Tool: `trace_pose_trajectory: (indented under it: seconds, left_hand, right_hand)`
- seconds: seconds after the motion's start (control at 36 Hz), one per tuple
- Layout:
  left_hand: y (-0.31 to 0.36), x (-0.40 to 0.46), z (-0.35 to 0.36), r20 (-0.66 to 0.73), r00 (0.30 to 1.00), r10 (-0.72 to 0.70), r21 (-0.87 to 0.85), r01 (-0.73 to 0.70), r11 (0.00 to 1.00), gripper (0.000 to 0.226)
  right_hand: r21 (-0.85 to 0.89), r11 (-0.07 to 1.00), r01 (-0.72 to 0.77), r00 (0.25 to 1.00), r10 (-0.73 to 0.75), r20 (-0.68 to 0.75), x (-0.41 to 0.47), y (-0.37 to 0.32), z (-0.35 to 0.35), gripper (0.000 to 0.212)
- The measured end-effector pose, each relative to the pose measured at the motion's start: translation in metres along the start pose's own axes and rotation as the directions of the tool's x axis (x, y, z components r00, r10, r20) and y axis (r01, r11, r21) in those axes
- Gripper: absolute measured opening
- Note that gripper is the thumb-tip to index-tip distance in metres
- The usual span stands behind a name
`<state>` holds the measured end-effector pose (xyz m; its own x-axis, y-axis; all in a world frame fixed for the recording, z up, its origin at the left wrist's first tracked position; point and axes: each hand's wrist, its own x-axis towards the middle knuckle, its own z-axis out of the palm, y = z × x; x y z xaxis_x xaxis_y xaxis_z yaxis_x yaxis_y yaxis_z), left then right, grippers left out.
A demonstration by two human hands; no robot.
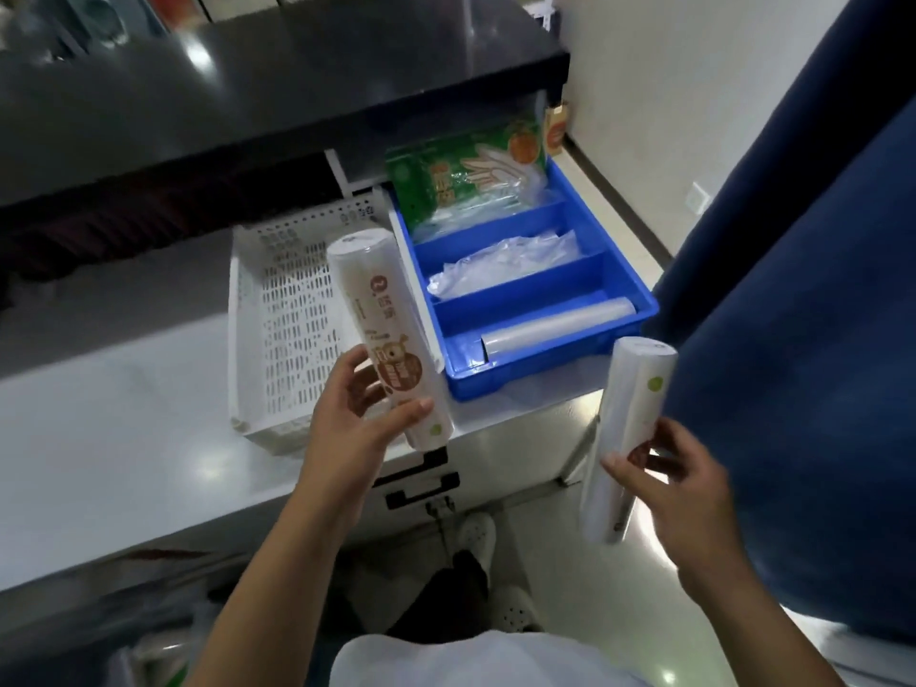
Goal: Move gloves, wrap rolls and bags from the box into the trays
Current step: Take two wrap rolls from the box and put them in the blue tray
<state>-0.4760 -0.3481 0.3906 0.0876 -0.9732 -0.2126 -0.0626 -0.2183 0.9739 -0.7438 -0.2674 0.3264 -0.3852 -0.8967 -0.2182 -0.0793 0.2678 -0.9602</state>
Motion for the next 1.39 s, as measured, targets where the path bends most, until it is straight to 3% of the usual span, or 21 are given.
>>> trace_pose_trajectory:
  seconds: [0.11,0.19,0.33,0.58,0.78,0.86,0.97,1.11,1.25,1.39]
  left_hand:
    - [0.005,0.032,-0.003,0.036,0.998,0.043,-0.019,-0.042,0.999,0.064]
    - [0.008,0.053,-0.004,0.065,0.995,0.075,-0.037,-0.073,0.997,0.062]
    - [0.004,0.088,-0.003,0.117,0.99,0.073,-0.035,-0.07,0.997,0.064]
    - [-0.002,0.136,-0.002,0.067,0.994,0.091,-0.089,-0.085,0.992,0.066]
    - [0.005,0.155,0.013,0.058,0.99,0.126,-0.018,-0.125,0.992,0.067]
    - [0.006,0.159,0.02,0.037,0.993,0.111,0.019,-0.112,0.994,0.067]
    - [0.006,0.158,0.021,0.024,0.995,0.101,0.053,-0.102,0.993,0.068]
    - [0.001,0.15,0.026,-0.005,0.994,0.111,0.069,-0.11,0.992,0.066]
    - [-0.001,0.146,0.031,-0.043,0.994,0.101,0.089,-0.097,0.991,0.067]
    - [0.003,0.146,0.034,-0.062,0.995,0.082,0.122,-0.074,0.99,0.068]
  right_hand:
    - [-0.002,0.999,0.034,0.999,-0.034,-0.042,0.019,-0.021,0.01,0.041]
    - [0.063,0.997,0.051,0.998,-0.05,-0.023,0.037,-0.043,0.022,0.065]
    - [-0.065,0.988,0.142,0.989,-0.144,-0.028,0.068,-0.077,0.045,0.045]
    - [-0.194,0.965,0.176,0.982,-0.185,-0.029,0.11,-0.106,0.064,0.057]
    - [-0.402,0.875,0.271,0.96,-0.214,0.182,0.139,-0.123,0.053,0.059]
    - [-0.526,0.756,0.389,0.912,-0.239,0.333,0.157,-0.133,0.053,0.061]
    - [-0.652,0.471,0.593,0.795,-0.218,0.566,0.183,-0.132,0.059,0.061]
    - [-0.619,0.156,0.77,0.637,-0.14,0.758,0.209,-0.109,0.069,0.059]
    - [-0.57,0.028,0.821,0.566,-0.168,0.807,0.227,-0.09,0.076,0.054]
    - [-0.628,-0.019,0.778,0.626,-0.055,0.778,0.236,-0.079,0.077,0.049]
